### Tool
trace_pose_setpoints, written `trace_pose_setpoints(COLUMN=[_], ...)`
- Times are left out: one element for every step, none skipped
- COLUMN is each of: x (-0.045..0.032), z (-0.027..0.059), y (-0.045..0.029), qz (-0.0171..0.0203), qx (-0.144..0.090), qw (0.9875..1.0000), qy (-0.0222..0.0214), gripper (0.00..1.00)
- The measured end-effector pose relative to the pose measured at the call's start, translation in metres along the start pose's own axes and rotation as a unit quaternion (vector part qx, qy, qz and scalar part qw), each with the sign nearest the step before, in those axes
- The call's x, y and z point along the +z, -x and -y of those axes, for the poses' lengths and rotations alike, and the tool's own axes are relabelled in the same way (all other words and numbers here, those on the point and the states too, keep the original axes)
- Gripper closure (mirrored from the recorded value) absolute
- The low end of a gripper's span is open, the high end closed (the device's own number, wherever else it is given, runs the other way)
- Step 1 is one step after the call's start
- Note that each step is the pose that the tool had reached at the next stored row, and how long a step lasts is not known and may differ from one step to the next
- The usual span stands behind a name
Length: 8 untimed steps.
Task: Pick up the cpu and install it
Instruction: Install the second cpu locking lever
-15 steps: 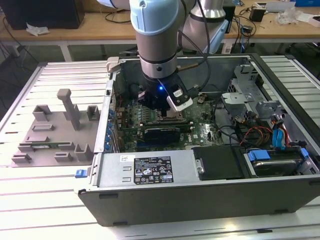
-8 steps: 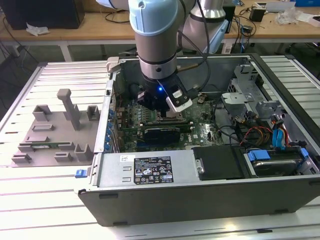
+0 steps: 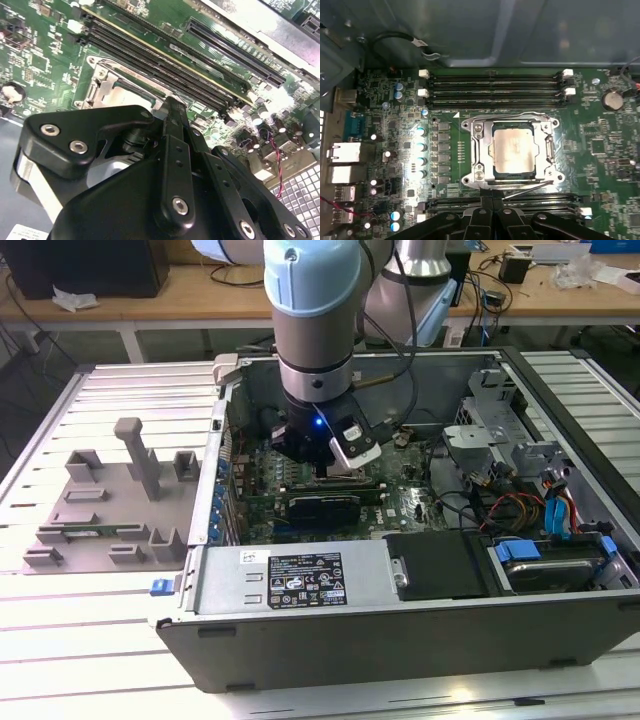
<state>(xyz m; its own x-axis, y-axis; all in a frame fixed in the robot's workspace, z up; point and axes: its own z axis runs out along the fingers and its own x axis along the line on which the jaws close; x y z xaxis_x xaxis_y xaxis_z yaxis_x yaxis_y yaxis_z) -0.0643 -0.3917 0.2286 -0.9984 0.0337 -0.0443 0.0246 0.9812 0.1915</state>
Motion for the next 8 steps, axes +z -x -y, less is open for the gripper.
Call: trace_pose_setpoints(x=[0.0000,0.0001,0.0001,0.0000,0.0002,0.0010,0.0027,0.0048], z=[0.0000,0.0002,0.0008,0.0021,0.0040,0.0047,0.0051,0.0057], y=[0.0000,0.0001,0.0002,0.0002,0.0002,0.0000,-0.0008,-0.0022], qz=[-0.0001,-0.0001,-0.0001,-0.0001,-0.0002,-0.0001,-0.0001,-0.0002], qx=[0.000,0.000,0.000,0.000,0.000,0.000,0.000,0.000], qw=[1.0000,1.0000,1.0000,1.0000,1.0000,1.0000,1.0000,1.0000], qy=[0.0000,0.0002,0.0002,0.0002,0.0001,0.0002,0.0005,0.0027], gripper=[0.89,0.89,0.89,0.89,0.89,0.89,0.89,0.89])
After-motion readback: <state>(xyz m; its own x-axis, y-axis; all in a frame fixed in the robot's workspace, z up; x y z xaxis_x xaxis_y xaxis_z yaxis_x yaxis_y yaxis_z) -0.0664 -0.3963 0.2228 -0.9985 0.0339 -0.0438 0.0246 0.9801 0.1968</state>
